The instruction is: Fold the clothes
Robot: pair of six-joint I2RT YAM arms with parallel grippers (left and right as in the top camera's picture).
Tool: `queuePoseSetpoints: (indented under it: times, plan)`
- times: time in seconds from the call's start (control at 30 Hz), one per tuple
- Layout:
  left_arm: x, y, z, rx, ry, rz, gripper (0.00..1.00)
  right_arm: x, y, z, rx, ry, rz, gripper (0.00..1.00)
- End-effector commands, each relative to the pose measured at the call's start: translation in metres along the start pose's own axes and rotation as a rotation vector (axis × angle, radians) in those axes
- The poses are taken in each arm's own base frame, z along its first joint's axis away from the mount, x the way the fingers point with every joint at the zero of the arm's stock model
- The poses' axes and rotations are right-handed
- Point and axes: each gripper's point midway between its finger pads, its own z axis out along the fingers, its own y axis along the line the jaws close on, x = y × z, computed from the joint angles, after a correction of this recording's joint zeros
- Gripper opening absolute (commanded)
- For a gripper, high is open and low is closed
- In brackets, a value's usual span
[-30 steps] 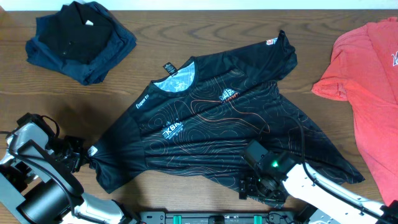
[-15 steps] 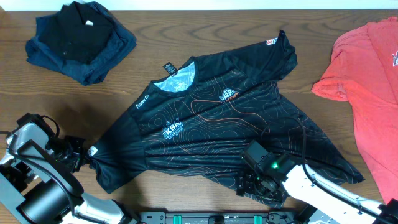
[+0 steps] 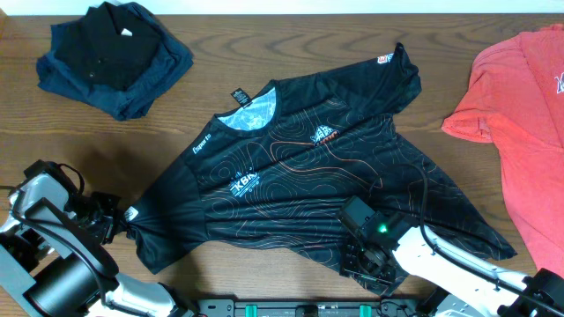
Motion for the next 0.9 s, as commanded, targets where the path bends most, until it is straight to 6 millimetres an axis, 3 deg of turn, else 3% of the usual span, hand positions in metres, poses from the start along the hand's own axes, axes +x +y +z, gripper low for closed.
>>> queuePoseSetpoints:
  times: [0.0, 0.2, 0.43, 0.6, 0.7, 0.87]
  plan:
    - [0.005, 0.003, 0.008, -0.012, 0.035, -0.014, 0.06, 0.006, -0.014, 0.016, 0.043, 0.035, 0.003, 0.44]
    - [0.006, 0.003, 0.008, -0.014, 0.039, -0.010, 0.06, 0.005, -0.012, 0.015, 0.041, 0.031, 0.008, 0.05]
    - [0.015, -0.009, 0.001, -0.010, 0.016, 0.052, 0.06, -0.013, -0.002, -0.002, 0.048, -0.044, 0.037, 0.01]
    - [0.031, -0.034, -0.028, 0.047, -0.073, 0.160, 0.06, -0.041, -0.002, -0.046, 0.136, -0.185, 0.059, 0.01]
    - [0.047, -0.049, -0.058, 0.107, -0.151, 0.243, 0.06, -0.060, 0.003, -0.086, 0.164, -0.289, 0.047, 0.01]
    - [0.081, -0.060, -0.115, 0.234, -0.287, 0.361, 0.06, -0.083, 0.029, -0.154, 0.096, -0.442, -0.004, 0.01]
